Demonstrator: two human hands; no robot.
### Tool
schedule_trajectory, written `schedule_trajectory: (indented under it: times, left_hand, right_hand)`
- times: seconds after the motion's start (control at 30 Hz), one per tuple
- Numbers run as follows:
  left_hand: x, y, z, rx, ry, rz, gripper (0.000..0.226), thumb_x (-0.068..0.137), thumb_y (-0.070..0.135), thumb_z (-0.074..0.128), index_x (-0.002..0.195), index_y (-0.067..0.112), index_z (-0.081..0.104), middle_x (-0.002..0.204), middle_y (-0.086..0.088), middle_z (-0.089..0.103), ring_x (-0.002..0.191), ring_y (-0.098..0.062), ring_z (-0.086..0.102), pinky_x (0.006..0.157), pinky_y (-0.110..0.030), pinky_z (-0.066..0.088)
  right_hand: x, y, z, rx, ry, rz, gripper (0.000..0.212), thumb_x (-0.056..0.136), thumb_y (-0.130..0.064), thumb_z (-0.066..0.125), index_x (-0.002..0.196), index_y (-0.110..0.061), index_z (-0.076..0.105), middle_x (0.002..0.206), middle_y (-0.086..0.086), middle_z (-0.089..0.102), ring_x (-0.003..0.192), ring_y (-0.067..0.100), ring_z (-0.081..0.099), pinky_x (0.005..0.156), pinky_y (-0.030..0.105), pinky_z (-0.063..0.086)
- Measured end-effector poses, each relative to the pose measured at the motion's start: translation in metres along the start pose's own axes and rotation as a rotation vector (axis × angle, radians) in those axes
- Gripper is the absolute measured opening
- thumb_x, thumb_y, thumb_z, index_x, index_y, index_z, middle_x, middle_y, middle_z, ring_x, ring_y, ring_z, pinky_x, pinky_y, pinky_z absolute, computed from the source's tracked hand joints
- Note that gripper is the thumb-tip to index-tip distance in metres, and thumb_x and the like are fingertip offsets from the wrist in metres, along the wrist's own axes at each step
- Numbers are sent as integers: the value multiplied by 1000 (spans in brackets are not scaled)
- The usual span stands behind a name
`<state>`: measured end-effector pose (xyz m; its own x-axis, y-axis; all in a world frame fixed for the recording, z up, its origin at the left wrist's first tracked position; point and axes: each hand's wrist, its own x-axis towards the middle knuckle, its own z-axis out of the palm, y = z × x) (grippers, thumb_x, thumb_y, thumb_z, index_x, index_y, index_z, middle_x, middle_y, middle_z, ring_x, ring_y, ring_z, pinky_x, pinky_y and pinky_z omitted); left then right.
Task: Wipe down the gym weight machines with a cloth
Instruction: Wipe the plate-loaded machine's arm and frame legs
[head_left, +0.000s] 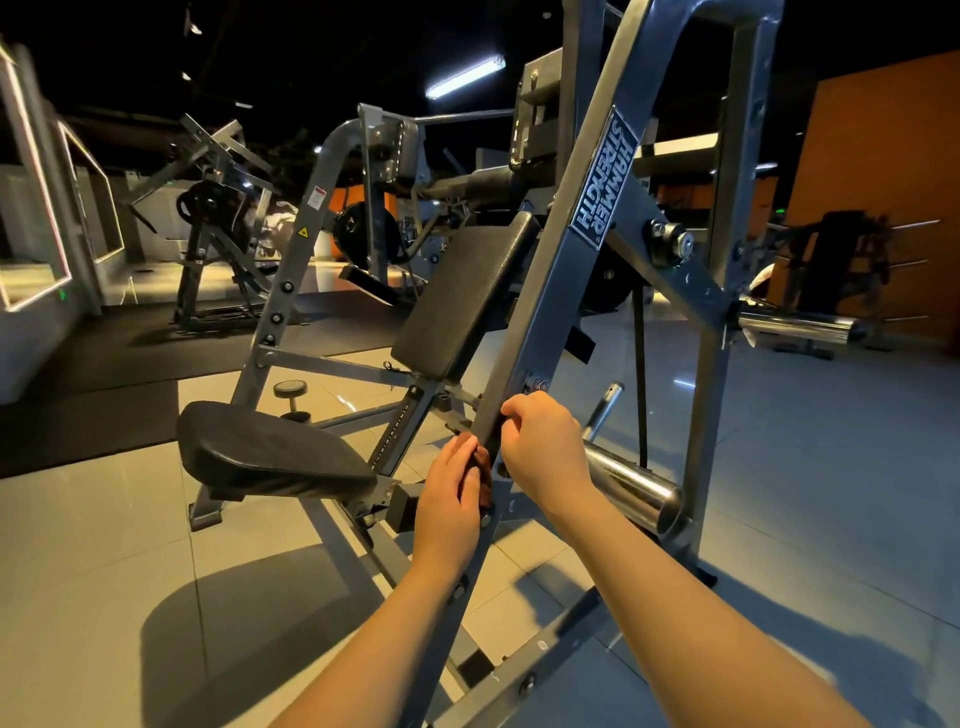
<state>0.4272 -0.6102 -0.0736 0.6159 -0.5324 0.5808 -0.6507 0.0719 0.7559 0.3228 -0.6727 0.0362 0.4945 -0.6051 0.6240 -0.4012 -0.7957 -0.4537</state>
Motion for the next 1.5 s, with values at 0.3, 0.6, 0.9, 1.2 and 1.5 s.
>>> schedule_trajectory:
  times: [0.3,0.6,0.9,1.2,1.5]
  left_hand:
    - [54,58,-2,-101,74,163,35,101,13,57,132,29,61,134,15,58,125,-2,50,105,-19,40]
    - [73,49,14,-10,2,189,41,107,23,48,147,31,49,156,13,42,142,-3,37,111,-22,36]
    - [-32,-24,-4,26,-9,-20,42,107,25,46,145,42,41,157,19,35,145,2,28,112,-9,24]
    - [-46,-34,-22,91,-47,-156,41,106,19,48,146,26,51,152,10,47,144,-7,36,116,-21,24]
    - [-118,-81,-13,95,27,-310,42,108,24,44,149,31,45,158,10,39,146,-11,34,116,-26,27]
  right_hand:
    - [9,1,-15,228,50,84,25,102,-15,48,117,-16,67,111,-1,57,97,10,52,75,12,41]
    - [20,4,-4,151,55,72,24,104,-19,48,115,-16,69,106,1,65,91,12,56,67,9,36]
    - [-30,7,15,82,-107,-115,28,102,-17,50,123,-17,69,114,-2,67,105,14,59,92,28,50]
    - [-88,32,58,275,-309,163,37,102,-16,51,138,-20,60,135,0,60,125,16,54,107,30,43]
    - [-131,53,101,255,-413,240,40,105,-20,46,144,-21,54,148,-1,53,137,16,46,114,33,36]
